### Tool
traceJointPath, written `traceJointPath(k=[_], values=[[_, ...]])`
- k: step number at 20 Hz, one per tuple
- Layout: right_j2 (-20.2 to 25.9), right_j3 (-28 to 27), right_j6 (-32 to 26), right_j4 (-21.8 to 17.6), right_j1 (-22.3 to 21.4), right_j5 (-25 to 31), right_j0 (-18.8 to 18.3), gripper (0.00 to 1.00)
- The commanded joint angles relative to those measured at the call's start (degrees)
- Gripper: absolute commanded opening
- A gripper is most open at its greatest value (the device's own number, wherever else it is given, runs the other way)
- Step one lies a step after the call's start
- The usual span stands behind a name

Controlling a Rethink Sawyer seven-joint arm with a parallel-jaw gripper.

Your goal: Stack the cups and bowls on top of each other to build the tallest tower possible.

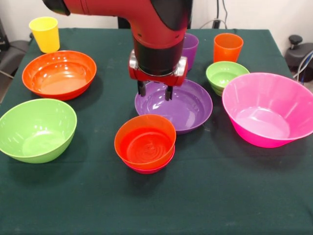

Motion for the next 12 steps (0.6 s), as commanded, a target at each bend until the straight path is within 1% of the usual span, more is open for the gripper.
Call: traceJointPath(k=[1,9,12], values=[[3.15,-4.35,-4.87,-0.25,3.49,3.88,0.97,1.0],[3.07,-6.5,-6.87,-0.5,3.99,5.75,0.64,1.0],[2.77,-4.97,-6.84,-0.23,2.78,5.74,0.46,1.0]])
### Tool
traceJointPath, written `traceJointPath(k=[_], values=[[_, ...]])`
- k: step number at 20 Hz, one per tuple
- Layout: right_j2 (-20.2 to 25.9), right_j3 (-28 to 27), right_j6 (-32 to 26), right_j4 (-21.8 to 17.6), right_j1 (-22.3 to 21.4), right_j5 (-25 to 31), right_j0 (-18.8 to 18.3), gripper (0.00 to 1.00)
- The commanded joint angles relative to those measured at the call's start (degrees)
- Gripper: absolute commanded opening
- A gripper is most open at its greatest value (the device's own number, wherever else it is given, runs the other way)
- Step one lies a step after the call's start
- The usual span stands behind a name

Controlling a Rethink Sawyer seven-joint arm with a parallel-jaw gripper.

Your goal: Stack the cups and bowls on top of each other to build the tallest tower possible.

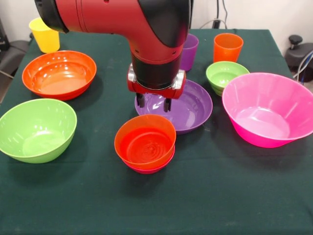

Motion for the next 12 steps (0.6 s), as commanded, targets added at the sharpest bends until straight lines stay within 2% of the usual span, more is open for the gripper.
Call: traceJointPath(k=[1,12], values=[[2.76,-1.66,-6.85,-0.14,-0.31,6.2,0.49,1.0],[2.61,0.74,-7.08,0.28,-2.73,7.51,0.03,1.0]])
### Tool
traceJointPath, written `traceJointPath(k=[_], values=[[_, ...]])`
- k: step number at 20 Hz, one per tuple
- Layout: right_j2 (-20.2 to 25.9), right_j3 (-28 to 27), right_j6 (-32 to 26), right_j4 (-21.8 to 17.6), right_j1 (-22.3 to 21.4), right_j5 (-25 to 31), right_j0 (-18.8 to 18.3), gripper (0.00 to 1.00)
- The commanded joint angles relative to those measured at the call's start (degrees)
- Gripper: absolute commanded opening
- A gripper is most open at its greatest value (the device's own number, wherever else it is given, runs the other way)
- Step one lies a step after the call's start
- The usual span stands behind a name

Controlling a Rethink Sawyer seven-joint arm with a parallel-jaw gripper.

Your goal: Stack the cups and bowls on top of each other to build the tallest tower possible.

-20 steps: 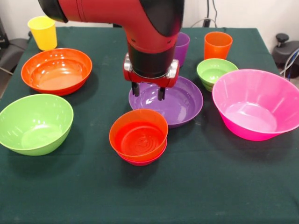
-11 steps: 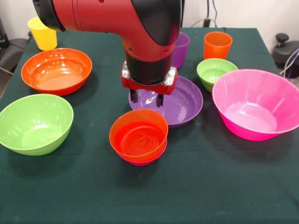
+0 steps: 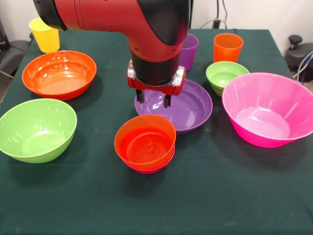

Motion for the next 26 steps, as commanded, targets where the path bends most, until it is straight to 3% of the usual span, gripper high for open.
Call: traceJointPath(k=[1,16,26], values=[[2.69,1.03,-7.15,0.19,-2.33,4.71,-0.09,1.0],[2.59,5.23,-7.26,-0.83,-2.67,-0.09,-1.15,1.0],[2.68,5.08,-9.3,-1.72,-3.29,0.37,-2.0,1.0]])
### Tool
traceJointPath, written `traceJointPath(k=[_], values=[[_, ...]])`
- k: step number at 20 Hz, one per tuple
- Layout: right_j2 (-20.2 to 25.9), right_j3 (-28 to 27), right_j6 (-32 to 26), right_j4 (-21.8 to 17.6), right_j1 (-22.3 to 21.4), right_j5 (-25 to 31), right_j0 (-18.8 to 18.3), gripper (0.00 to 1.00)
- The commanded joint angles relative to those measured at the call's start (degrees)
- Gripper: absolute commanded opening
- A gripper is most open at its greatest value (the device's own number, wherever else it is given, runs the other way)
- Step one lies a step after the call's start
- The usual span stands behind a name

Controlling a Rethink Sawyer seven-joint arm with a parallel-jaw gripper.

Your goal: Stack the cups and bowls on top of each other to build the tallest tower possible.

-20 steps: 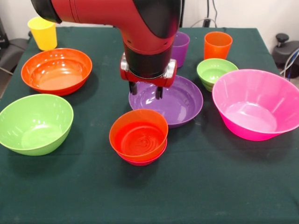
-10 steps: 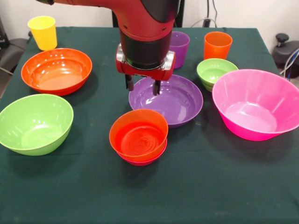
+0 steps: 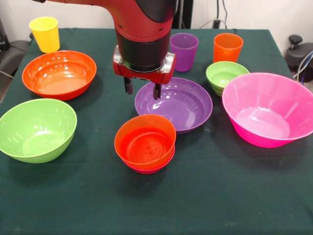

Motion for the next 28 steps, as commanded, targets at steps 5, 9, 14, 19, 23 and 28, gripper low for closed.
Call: traceJointPath(k=[5,9,14,19,23,28], values=[[2.71,3.67,-9.61,-2.11,0.4,0.2,-0.71,1.0],[2.88,3.56,-9.91,-2.31,0.82,-0.39,-0.98,1.0],[3.07,4.34,-9.56,-2.28,1.15,-1.74,-1.04,1.0],[3.08,2.29,-9.74,-3.0,2.71,-1.7,-0.59,1.0],[3.27,2.0,-10.28,-3.4,3.55,-2.59,-0.92,1.0],[3.45,1.05,-11.5,-4.2,4.64,-3.48,-1.34,1.0]])
